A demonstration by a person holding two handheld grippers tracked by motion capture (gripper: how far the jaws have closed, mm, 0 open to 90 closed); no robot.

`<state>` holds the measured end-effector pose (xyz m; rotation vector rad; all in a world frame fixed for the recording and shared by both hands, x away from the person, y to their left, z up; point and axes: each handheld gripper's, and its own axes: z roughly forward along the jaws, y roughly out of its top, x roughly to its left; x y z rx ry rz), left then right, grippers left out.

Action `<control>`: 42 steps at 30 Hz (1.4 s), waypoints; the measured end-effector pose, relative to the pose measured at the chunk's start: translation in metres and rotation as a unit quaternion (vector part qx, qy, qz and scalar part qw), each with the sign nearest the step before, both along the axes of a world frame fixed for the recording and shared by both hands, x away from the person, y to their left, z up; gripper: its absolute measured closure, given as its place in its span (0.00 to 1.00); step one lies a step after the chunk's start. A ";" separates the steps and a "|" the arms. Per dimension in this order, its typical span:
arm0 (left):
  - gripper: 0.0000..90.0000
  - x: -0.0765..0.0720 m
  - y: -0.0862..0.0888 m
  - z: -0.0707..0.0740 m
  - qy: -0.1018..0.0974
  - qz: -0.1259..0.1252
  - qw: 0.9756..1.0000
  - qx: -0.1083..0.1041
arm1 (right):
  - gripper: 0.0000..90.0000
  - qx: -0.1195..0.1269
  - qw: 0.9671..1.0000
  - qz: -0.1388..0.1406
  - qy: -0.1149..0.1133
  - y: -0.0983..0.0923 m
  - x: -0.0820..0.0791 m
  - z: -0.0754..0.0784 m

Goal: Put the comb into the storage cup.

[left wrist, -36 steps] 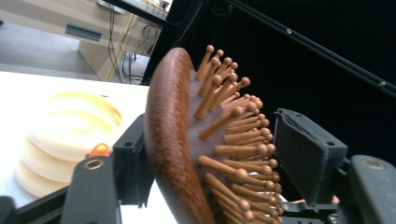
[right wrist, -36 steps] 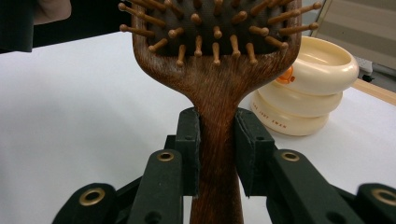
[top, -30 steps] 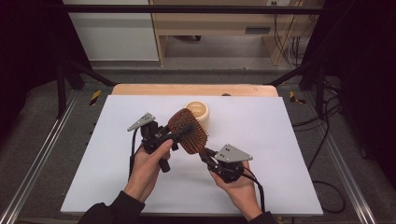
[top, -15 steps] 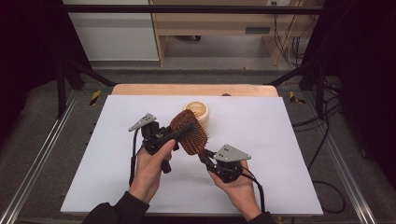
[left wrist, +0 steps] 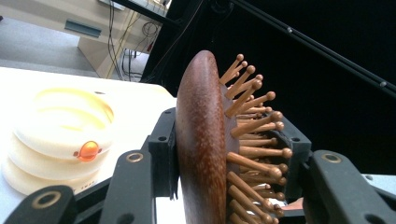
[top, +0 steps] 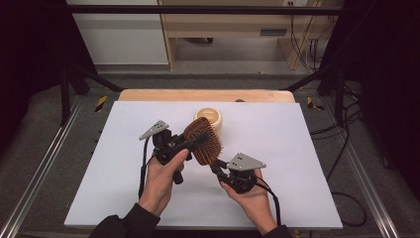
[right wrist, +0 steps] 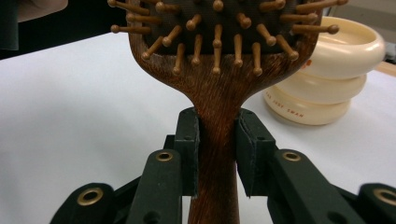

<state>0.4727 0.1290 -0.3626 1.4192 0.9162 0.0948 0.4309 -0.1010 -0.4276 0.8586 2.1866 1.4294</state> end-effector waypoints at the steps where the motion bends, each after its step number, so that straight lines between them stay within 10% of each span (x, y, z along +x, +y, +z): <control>1: 0.58 0.000 -0.001 0.000 -0.002 -0.001 1.000 0.000 | 0.80 0.001 1.000 0.000 0.002 0.000 0.000 0.000; 30: 0.58 -0.002 0.017 0.029 -0.074 0.049 0.995 0.049 | 0.27 0.023 0.997 -0.055 -0.043 -0.035 -0.001 0.006; 42: 0.58 0.000 0.016 0.041 -0.087 0.055 0.993 0.055 | 0.10 0.012 0.997 -0.071 -0.015 -0.056 0.002 0.002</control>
